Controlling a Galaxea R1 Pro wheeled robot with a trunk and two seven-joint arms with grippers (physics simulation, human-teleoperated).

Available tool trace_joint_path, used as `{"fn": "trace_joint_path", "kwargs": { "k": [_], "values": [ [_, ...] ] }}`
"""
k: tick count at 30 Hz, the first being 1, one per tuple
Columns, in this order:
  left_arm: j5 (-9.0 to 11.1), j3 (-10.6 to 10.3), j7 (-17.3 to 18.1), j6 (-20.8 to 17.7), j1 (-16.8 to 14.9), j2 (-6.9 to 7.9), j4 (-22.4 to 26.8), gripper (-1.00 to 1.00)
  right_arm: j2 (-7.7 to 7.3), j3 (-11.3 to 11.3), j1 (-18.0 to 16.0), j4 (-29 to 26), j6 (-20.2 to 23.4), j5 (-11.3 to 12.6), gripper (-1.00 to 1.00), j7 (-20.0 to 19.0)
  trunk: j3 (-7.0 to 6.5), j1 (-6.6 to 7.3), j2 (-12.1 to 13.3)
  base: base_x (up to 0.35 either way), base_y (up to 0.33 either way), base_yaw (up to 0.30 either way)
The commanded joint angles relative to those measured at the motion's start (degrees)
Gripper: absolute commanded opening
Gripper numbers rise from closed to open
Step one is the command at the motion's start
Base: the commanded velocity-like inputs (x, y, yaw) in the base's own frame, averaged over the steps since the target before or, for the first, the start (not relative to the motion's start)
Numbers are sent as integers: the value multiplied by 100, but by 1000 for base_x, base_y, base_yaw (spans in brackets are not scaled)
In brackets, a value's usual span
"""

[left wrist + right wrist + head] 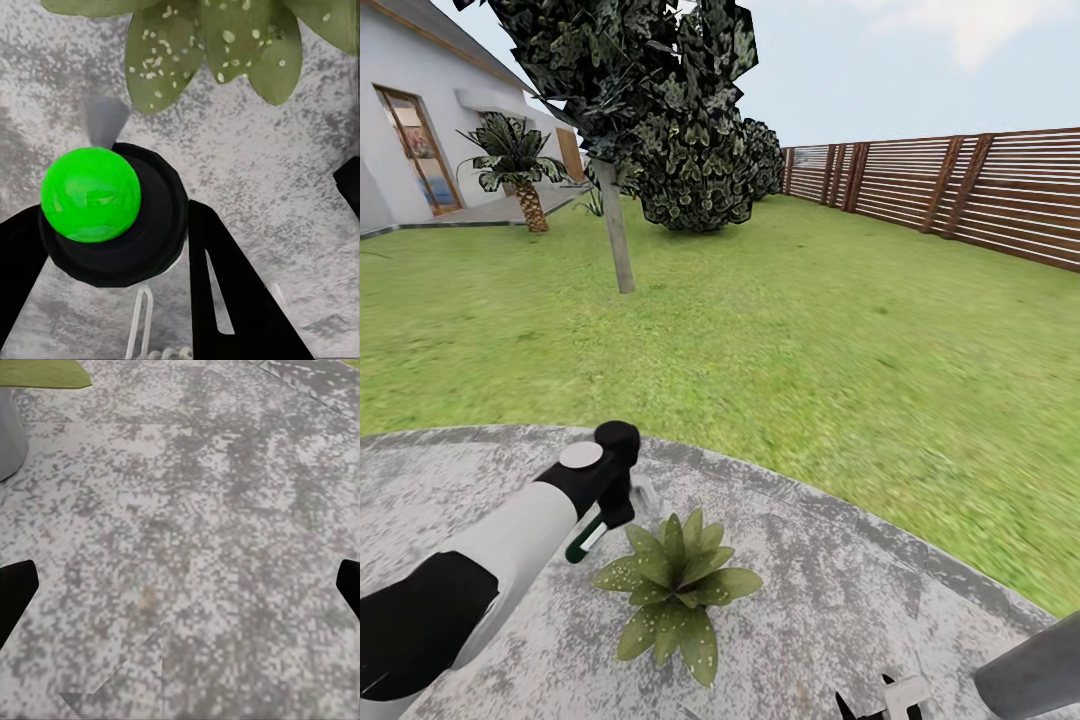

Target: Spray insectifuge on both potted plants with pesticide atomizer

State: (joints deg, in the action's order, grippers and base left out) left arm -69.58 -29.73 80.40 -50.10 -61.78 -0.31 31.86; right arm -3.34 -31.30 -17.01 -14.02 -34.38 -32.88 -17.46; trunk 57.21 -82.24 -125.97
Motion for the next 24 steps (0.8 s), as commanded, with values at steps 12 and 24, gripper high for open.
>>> {"fn": "trace_joint_path", "kwargs": {
  "k": [12, 24],
  "values": [
    [-425, 0, 751, 229, 25, -176, -8, -100, 0, -52, -4, -4, -16, -8, 100, -47, 5, 1, -2, 0, 0, 0],
    [-477, -15, 960, 244, 28, -290, 13, -100, 0, -52, -4, -11, -16, -8, 100, -47, 5, 1, -2, 200, -109, 0]
  ]
}}
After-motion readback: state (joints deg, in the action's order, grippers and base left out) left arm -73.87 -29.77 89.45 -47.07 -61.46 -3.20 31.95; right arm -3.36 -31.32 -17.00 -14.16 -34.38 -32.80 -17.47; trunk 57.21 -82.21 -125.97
